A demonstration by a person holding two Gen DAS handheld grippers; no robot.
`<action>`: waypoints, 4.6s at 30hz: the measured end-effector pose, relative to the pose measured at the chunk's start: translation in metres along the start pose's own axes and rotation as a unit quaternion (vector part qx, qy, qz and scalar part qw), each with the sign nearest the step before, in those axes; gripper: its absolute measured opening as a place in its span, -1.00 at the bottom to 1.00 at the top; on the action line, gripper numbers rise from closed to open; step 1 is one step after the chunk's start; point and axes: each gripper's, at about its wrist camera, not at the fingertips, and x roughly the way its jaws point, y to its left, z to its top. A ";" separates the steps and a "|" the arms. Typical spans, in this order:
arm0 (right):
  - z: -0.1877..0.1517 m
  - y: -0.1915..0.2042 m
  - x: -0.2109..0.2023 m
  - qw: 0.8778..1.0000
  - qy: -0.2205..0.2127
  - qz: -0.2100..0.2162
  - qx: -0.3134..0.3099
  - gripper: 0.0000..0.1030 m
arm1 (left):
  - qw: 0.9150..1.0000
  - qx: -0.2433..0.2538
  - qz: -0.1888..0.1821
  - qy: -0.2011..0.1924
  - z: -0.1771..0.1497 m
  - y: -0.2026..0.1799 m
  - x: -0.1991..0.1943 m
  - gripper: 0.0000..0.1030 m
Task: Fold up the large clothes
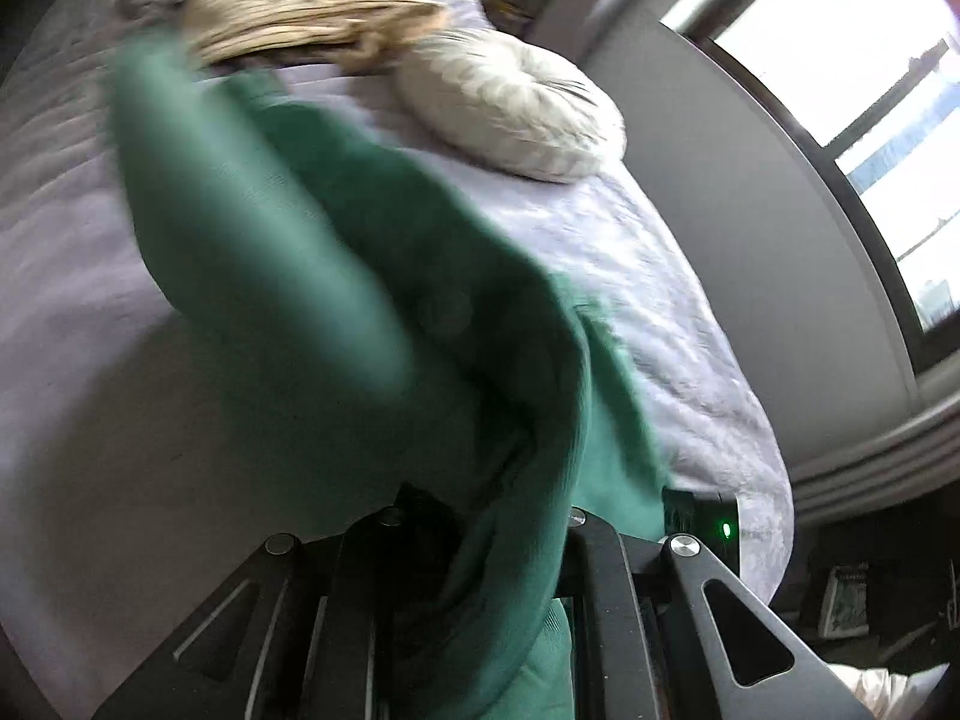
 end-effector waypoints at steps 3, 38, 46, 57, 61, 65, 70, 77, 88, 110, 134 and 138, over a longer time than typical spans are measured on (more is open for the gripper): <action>-0.008 -0.017 -0.030 0.999 -0.026 0.039 0.020 -0.74 | 0.999 0.039 0.000 0.018 0.008 -0.047 0.045 -0.67; 0.075 -0.096 -0.082 0.988 -0.067 0.109 0.087 0.55 | 0.966 -0.054 0.249 -0.046 -0.029 0.049 0.064 0.72; 0.083 -0.060 -0.115 0.994 -0.104 0.020 -0.015 -0.87 | 0.971 -0.053 0.229 -0.050 -0.031 0.037 0.073 0.72; 0.053 -0.152 -0.143 0.988 -0.111 -0.019 0.102 -0.24 | 0.976 -0.019 0.214 -0.029 -0.032 0.024 0.089 0.82; 0.040 -0.100 -0.183 0.989 -0.137 -0.051 0.017 0.32 | 0.978 0.007 0.208 -0.031 -0.039 0.010 0.065 0.82; 0.027 -0.060 -0.185 0.990 -0.111 -0.070 -0.054 0.27 | 0.984 0.027 0.176 -0.025 -0.048 -0.009 0.061 0.82; 0.004 -0.071 -0.151 0.985 -0.067 -0.157 -0.038 -0.90 | 0.982 0.055 0.178 0.023 -0.094 -0.014 0.084 0.82; -0.036 -0.138 -0.135 0.987 -0.072 -0.133 0.049 -0.99 | 0.987 0.026 0.155 0.018 -0.124 0.004 0.086 1.00; -0.036 -0.080 -0.196 0.973 -0.166 -0.159 0.008 -0.81 | 0.986 0.028 0.167 0.013 -0.125 0.000 0.081 1.00; -0.005 -0.090 -0.147 0.984 -0.084 -0.158 0.014 -1.00 | 0.978 -0.023 0.198 0.057 -0.116 -0.005 0.077 0.99; 0.023 -0.079 -0.153 0.990 -0.055 -0.134 0.003 -0.86 | 0.963 -0.065 0.245 0.092 -0.111 -0.016 0.084 0.99; 0.027 -0.079 -0.151 0.989 -0.055 -0.136 -0.001 0.24 | 0.964 -0.067 0.241 0.094 -0.111 -0.016 0.083 0.99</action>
